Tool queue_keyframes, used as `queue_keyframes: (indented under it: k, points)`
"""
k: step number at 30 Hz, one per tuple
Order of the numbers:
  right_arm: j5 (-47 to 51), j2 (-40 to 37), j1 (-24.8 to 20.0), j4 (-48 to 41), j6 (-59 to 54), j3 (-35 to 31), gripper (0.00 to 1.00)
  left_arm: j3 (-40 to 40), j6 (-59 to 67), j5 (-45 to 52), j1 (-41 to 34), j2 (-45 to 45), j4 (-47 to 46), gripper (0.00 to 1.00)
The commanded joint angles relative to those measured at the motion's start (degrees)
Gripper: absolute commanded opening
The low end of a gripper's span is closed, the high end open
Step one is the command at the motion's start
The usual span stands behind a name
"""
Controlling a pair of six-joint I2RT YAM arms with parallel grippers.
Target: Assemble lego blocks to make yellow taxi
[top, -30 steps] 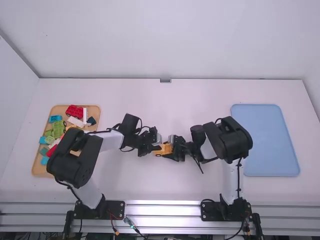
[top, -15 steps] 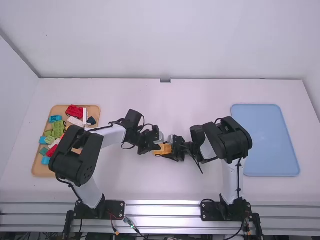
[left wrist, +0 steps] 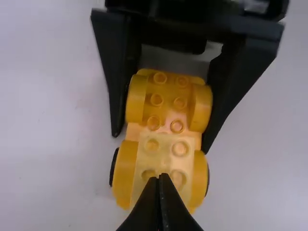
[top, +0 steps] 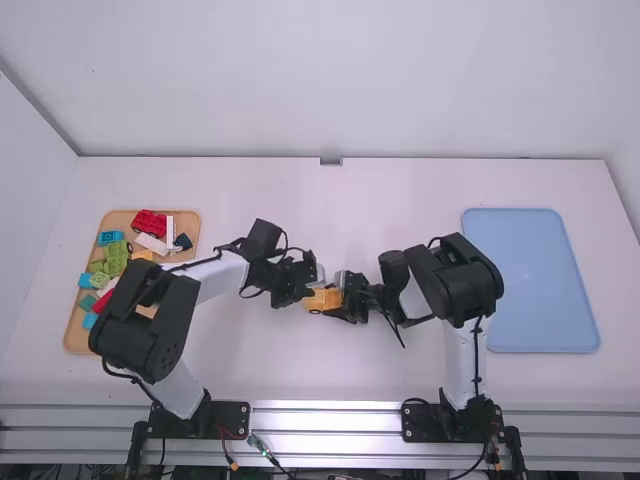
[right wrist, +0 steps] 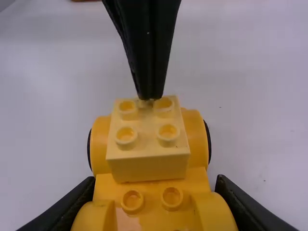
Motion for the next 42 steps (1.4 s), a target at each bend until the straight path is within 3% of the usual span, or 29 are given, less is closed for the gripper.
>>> queue_keyframes:
  k: [1, 13, 28, 37, 42]
  points:
    - [0.13, 1.14, 0.44, -0.94, -0.11, -0.92, 0.49, -1.62, -0.20, -0.09, 0.22, 0.28, 1.64, 0.02]
    - [0.11, 1.14, 0.42, -0.92, 0.09, -0.87, 0.49, -1.60, 4.83, 14.64, 0.22, 0.17, 4.81, 0.02]
    - [0.11, 1.14, 0.44, -0.94, 0.09, -0.85, 0.49, -1.66, 4.87, 11.28, 0.20, 7.72, 4.09, 0.02]
    - [0.07, 1.14, 0.44, -0.96, 0.59, -0.24, 0.49, -2.25, 7.32, 1.38, 0.24, 8.94, -1.46, 0.02]
    - [0.13, 1.14, 0.44, -0.96, 0.72, -0.22, 0.49, -3.17, 7.52, 6.97, 0.66, 8.46, 1.46, 0.02]
